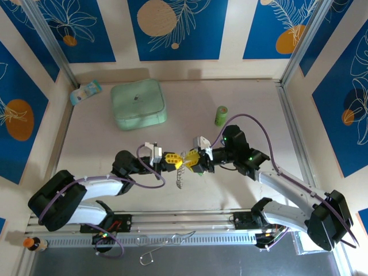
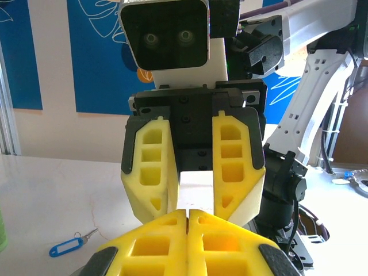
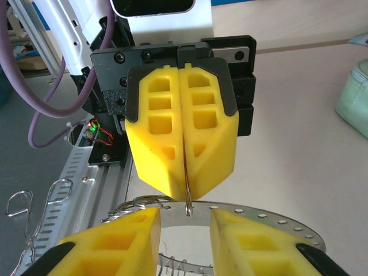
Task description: Put the keys on the keyring
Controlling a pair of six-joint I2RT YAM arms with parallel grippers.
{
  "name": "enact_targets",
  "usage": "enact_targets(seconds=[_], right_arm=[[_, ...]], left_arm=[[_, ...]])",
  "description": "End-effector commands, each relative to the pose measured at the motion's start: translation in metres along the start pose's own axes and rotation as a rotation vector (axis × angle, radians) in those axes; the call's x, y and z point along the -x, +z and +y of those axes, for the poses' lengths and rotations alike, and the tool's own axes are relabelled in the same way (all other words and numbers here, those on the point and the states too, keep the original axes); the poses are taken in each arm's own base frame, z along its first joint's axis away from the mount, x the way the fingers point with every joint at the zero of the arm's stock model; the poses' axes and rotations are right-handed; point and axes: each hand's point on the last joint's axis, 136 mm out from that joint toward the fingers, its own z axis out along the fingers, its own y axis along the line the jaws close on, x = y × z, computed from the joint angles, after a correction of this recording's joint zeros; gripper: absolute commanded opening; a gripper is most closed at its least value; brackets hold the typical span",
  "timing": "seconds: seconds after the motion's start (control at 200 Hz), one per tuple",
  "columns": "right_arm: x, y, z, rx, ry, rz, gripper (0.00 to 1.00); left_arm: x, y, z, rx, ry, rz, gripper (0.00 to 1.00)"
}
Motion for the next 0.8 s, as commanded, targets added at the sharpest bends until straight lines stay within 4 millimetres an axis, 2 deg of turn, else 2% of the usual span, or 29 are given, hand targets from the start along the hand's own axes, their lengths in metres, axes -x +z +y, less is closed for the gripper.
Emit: enact_targets(seconds=[0.0,0.15,0.275,0.335,0.4,0.48,0.535,0.61,0.795], right_arm=[[0.009,0.003,0.002,0.017,-0.042,-0.022,0.27],[0.010,0.008,0.002,0.014,-0.046,-0.023,0.20],[0.009,0.010,0.001,0.014,-0.050,-0.021,0.09],[0.009,0.011,-0.001,0.005,-0.052,-0.020,0.00],[0.009,0.010,-0.003,-0.007,-0.058,-0.019,0.00],[0.008,0.008,-0.006,-0.030,-0.066,-0.006,0.00],[0.006,0.005,-0.007,-0.048,-0.073,0.014,0.00],[0.003,0.002,-0.007,-0.057,-0.076,0.049,0.00],[-0.003,-0.001,-0.004,-0.052,-0.080,0.114,0.00]], left_arm=[[0.023,0.005,-0.009,-0.047,0.089,-0.067,0.00],[0.023,0.005,-0.008,-0.045,0.087,-0.067,0.00],[0.024,0.005,-0.008,-0.040,0.087,-0.070,0.00],[0.024,0.005,-0.007,-0.031,0.088,-0.071,0.00],[0.023,0.004,-0.003,-0.002,0.085,-0.073,0.00],[0.020,-0.001,0.002,0.048,0.081,-0.067,0.23],[0.015,-0.004,0.004,0.076,0.075,-0.046,0.31],[0.006,-0.008,0.003,0.092,0.075,0.015,0.34],[-0.021,-0.021,0.001,0.125,0.085,0.234,0.33]])
